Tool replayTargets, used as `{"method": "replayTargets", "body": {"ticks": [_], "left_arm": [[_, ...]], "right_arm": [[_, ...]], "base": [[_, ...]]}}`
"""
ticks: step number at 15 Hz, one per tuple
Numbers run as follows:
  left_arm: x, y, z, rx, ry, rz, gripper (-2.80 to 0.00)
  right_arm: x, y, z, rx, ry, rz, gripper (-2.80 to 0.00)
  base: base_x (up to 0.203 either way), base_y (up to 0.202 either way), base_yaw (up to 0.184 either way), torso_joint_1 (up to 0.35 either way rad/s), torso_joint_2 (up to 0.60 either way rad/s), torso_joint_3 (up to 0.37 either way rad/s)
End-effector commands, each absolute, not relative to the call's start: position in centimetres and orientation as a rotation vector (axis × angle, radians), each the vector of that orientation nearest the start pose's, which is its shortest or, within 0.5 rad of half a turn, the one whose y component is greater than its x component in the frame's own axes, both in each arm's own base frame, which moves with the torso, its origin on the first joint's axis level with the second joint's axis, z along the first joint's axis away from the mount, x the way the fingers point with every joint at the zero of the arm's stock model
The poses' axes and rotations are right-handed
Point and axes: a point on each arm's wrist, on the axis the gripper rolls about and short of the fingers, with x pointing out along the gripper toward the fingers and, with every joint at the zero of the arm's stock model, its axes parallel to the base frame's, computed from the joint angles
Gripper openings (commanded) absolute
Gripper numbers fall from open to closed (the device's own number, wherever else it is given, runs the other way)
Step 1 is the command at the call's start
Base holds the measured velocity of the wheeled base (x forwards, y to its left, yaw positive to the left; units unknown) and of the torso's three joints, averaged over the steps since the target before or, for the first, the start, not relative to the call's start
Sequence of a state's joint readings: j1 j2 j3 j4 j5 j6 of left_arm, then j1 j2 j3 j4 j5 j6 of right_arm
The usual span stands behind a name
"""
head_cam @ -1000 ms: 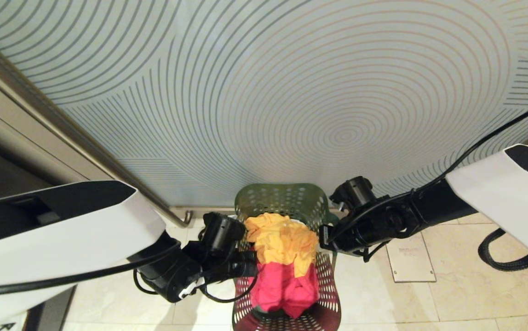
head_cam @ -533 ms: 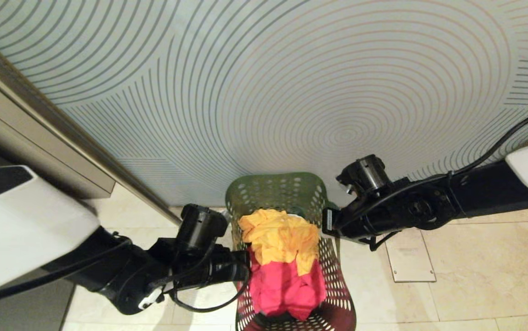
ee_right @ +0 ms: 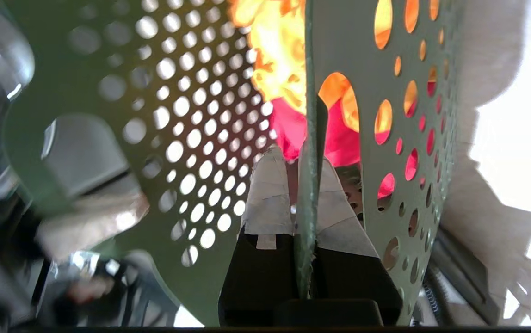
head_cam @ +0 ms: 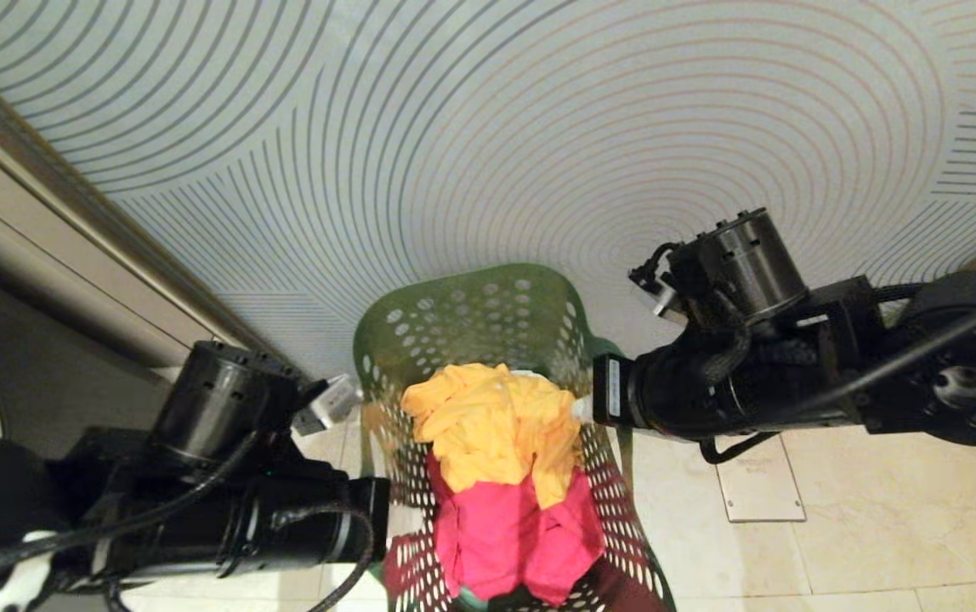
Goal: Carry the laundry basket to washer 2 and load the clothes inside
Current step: Pick up the clothes basket and put it beside the washing machine
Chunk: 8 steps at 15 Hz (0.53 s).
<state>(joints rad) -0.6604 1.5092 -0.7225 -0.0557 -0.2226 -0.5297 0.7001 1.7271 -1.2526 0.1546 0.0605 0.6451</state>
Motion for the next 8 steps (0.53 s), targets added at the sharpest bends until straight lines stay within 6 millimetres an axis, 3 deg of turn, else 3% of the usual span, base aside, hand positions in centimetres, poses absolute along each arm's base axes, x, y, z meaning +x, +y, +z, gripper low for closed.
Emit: {"method": "replayTargets", "body": {"ticks": [1, 5, 8], "left_arm": [[16.1, -13.2, 18.2, -0.345, 0.895, -0.641, -2.8], [14.3, -12.2, 18.7, -0.344, 0.914, -0.644, -2.8], [14.1, -12.0, 19.0, -0.347, 0.899, -0.648, -2.8]], "right_arm": [[21.8, 20.1, 24.7, 0.401, 0.774, 0.558, -2.8], [19.8, 19.0, 24.1, 0.368, 0.809, 0.553, -2.8], [19.7, 18.9, 24.0, 0.36, 0.818, 0.544, -2.8]], "base": [[0.0, 0.0, 0.0, 0.0, 0.0, 0.0], [0.0, 0.0, 0.0, 0.0, 0.0, 0.0], [0.0, 0.0, 0.0, 0.0, 0.0, 0.0]]}}
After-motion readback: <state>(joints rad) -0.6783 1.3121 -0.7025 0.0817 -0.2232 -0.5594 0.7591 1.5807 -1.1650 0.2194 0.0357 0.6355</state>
